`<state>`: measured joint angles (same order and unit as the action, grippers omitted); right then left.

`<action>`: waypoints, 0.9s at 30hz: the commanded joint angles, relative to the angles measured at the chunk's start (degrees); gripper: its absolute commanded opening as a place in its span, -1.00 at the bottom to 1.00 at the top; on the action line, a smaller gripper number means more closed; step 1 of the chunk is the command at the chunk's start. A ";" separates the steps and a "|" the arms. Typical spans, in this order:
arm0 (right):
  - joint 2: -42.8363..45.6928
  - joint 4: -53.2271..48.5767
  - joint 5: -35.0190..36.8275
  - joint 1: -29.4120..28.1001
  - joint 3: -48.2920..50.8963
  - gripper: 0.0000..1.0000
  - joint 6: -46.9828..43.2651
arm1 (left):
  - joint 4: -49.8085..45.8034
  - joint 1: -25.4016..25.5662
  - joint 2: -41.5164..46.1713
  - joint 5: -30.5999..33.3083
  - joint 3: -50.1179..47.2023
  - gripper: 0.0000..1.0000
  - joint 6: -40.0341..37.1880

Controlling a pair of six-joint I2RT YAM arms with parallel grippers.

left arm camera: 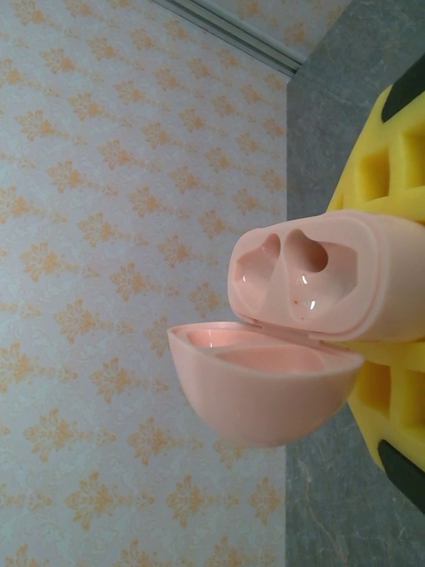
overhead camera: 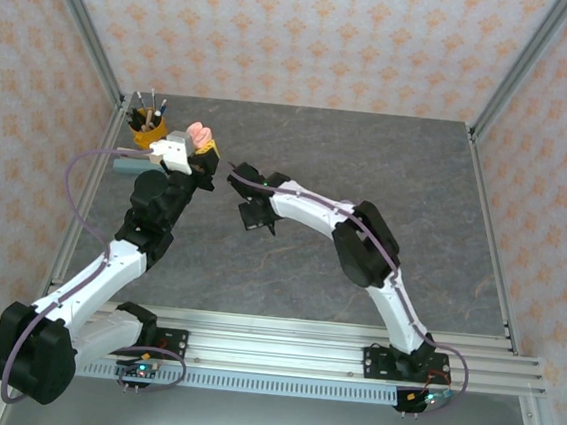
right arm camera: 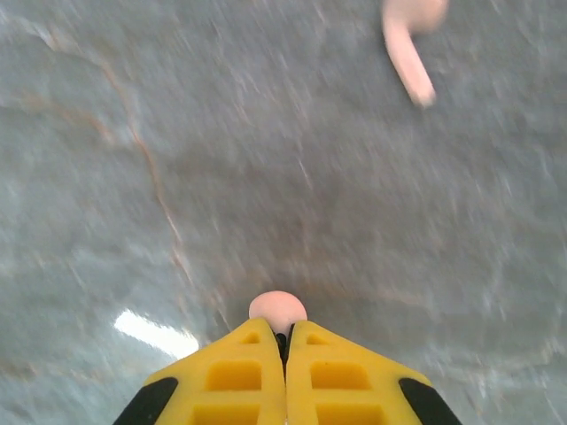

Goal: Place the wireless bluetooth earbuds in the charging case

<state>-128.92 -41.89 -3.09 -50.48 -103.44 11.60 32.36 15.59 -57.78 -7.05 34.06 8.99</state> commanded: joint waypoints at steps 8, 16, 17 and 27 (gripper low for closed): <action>15.64 6.51 1.53 0.02 25.20 -0.80 4.28 | -1.49 -0.54 0.74 -1.91 2.14 -1.00 -0.21; 14.29 5.15 -0.15 0.20 23.35 -0.52 4.86 | -2.21 -0.50 0.56 -2.45 2.08 -1.00 -0.12; 13.98 4.85 -0.24 0.36 22.76 -0.51 4.83 | -2.30 -0.55 0.65 -2.46 1.98 -1.00 -0.12; 12.28 4.00 -1.72 1.74 21.61 -0.41 4.44 | -2.08 -0.49 0.47 -2.53 2.06 -1.00 0.06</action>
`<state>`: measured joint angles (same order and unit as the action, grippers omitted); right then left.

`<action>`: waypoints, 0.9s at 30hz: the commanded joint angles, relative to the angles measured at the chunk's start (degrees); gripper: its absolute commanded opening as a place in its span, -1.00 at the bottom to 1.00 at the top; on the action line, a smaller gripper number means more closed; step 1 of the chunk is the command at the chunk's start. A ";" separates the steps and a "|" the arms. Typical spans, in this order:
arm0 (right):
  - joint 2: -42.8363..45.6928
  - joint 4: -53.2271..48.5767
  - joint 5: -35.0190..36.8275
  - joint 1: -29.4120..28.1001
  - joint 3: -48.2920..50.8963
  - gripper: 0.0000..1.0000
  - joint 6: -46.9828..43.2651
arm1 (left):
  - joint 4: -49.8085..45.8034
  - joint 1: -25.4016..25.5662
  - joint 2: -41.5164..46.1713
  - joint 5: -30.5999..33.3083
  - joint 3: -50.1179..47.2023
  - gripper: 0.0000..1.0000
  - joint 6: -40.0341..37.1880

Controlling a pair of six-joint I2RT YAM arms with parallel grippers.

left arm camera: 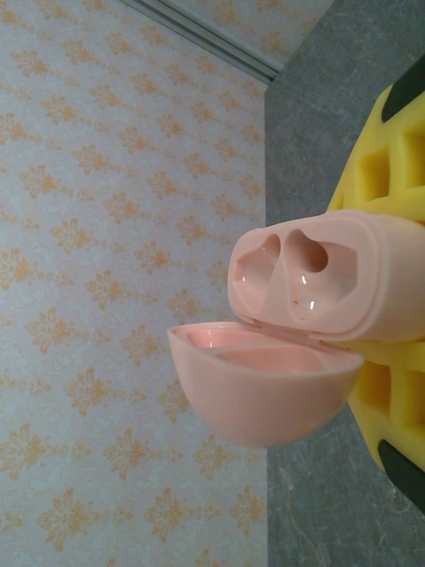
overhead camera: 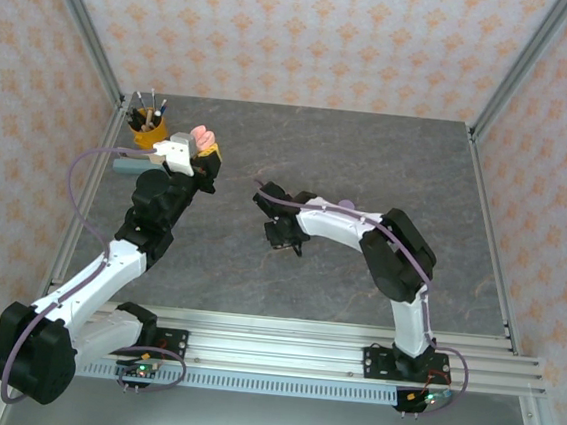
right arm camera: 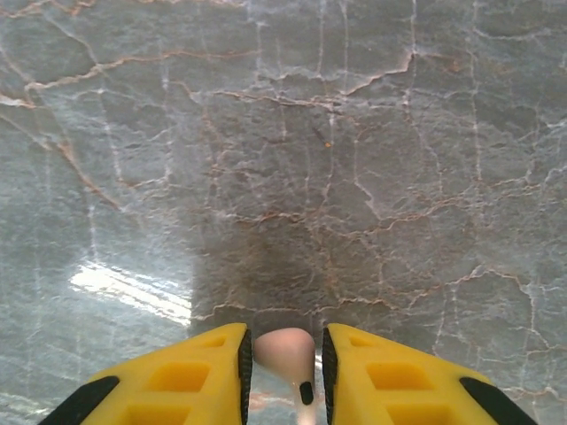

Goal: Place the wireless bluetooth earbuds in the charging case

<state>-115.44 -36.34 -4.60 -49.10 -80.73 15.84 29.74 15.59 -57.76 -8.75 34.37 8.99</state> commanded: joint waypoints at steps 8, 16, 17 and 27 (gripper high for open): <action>-1.78 -1.54 -1.30 0.91 0.06 -0.40 -0.40 | 0.54 -0.54 0.35 -0.92 1.84 -1.00 0.08; -1.49 -2.00 -1.86 1.06 -0.44 -0.53 -0.88 | 0.55 -0.50 0.02 -1.06 1.84 -1.00 0.23; -1.25 -2.07 -1.98 1.07 -0.46 -0.56 -0.77 | 0.44 -0.54 0.01 -1.09 1.84 -1.00 0.31; 3.93 -0.22 -2.38 2.41 1.40 -0.73 1.26 | -0.29 -0.51 -0.24 -1.71 1.93 -1.00 -0.03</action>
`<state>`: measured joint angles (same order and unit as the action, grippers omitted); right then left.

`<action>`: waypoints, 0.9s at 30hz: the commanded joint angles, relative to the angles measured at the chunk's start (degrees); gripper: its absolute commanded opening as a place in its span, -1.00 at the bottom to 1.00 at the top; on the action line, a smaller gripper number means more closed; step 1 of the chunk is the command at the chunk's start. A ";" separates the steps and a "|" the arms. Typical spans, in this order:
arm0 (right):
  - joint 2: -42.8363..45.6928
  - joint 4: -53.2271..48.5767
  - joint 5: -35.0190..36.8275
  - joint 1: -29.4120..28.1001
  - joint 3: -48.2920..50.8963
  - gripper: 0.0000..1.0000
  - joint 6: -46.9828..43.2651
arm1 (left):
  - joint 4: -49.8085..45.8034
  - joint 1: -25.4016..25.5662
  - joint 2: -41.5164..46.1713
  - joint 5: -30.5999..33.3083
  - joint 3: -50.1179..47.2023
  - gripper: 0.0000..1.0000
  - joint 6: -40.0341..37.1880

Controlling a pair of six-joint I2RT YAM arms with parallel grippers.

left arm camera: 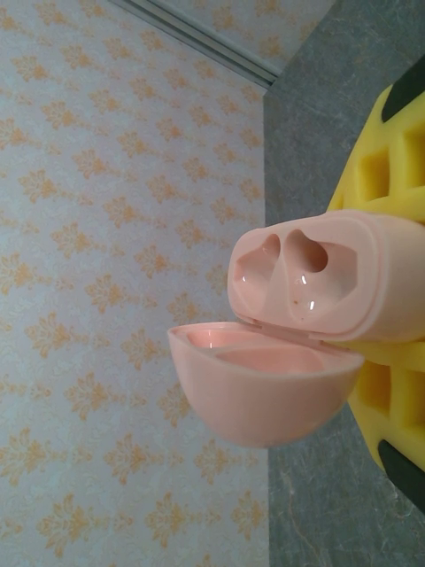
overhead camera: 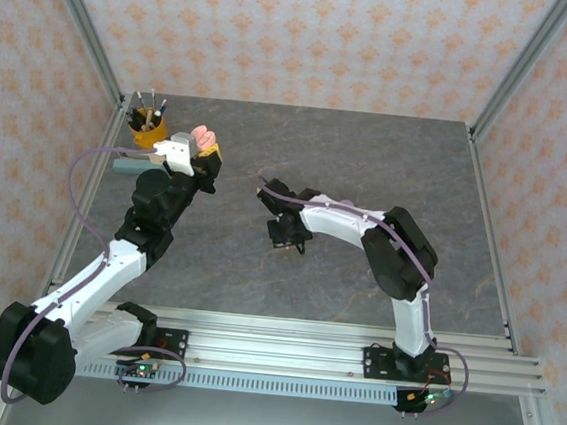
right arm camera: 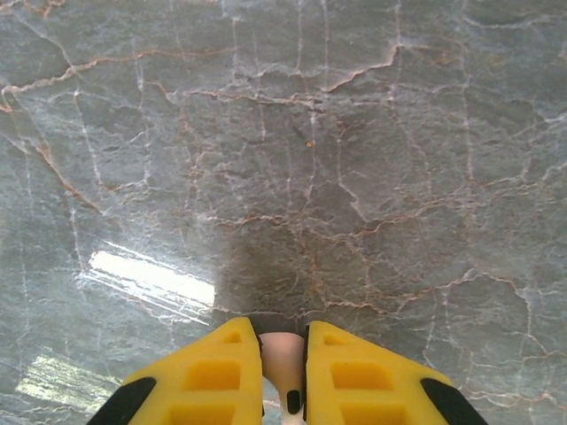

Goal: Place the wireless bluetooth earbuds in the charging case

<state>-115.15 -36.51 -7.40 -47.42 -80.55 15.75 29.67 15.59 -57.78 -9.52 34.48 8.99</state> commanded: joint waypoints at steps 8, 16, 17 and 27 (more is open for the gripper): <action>9.46 2.05 0.90 2.39 3.61 -0.73 2.51 | -0.51 -0.48 -1.36 -2.40 1.73 -1.00 -0.21; 16.80 2.77 2.80 3.52 3.87 -0.73 2.36 | 0.02 -0.47 -3.85 -7.88 1.40 -1.00 -1.05; 17.82 2.60 3.14 3.63 3.63 -0.73 2.26 | 0.49 -0.43 -4.17 -8.54 1.21 -1.00 -0.91; 25.43 0.62 5.20 4.94 -0.07 -0.72 0.29 | 4.65 -0.24 -9.54 -14.74 -1.47 -1.00 -1.21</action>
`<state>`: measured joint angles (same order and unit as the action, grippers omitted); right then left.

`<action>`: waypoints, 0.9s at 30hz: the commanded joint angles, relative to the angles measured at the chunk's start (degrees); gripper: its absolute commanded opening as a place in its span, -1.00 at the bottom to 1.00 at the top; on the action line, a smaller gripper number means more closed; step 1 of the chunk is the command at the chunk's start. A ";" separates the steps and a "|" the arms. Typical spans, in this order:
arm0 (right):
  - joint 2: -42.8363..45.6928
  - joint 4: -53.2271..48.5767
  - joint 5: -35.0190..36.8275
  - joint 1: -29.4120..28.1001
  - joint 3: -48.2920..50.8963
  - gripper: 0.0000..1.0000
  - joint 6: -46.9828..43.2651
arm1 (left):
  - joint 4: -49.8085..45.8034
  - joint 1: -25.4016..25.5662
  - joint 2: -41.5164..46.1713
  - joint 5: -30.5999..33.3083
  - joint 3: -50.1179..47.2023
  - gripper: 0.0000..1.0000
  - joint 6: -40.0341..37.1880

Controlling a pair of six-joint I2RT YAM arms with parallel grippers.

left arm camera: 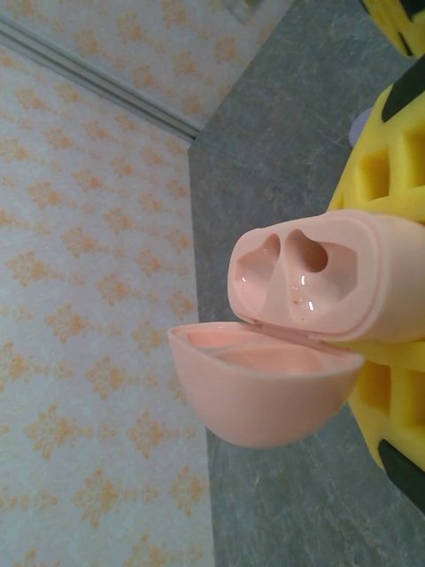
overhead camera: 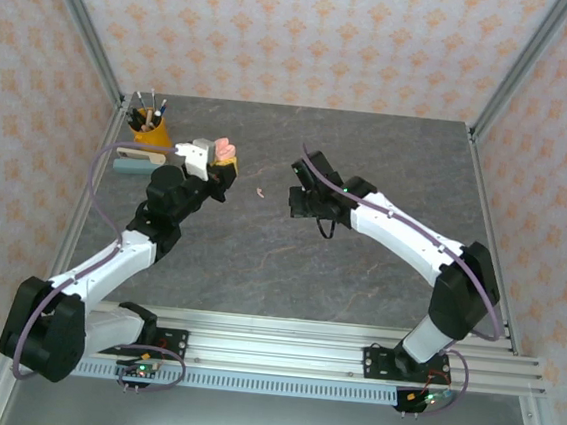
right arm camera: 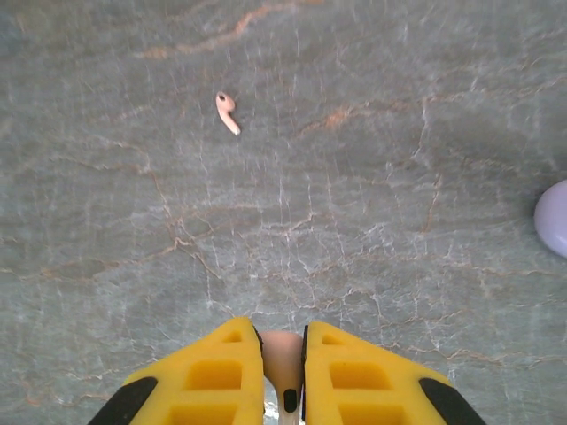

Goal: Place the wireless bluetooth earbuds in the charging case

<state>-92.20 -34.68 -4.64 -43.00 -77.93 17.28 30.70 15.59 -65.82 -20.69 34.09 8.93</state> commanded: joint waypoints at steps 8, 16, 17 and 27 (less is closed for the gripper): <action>3.95 -2.01 3.28 1.61 -8.48 -0.72 -3.12 | 8.75 2.60 -8.94 -7.64 -1.63 -1.00 -1.65; 3.56 -0.07 3.50 1.69 -14.40 -0.71 -4.72 | 10.56 7.53 -15.85 -8.35 2.71 -1.00 -4.77; 3.60 0.45 3.43 1.69 -14.76 -0.71 -4.88 | 10.83 8.03 -16.74 -7.88 3.39 -1.00 -5.05; 3.93 6.90 2.82 1.69 -14.32 -0.71 -4.84 | 12.24 11.07 -22.21 -6.27 11.22 -1.00 -8.60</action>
<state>-90.13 -31.33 -2.74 -41.56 -91.61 13.21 39.79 25.91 -87.37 -27.68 42.13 3.03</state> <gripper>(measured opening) 0.146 0.214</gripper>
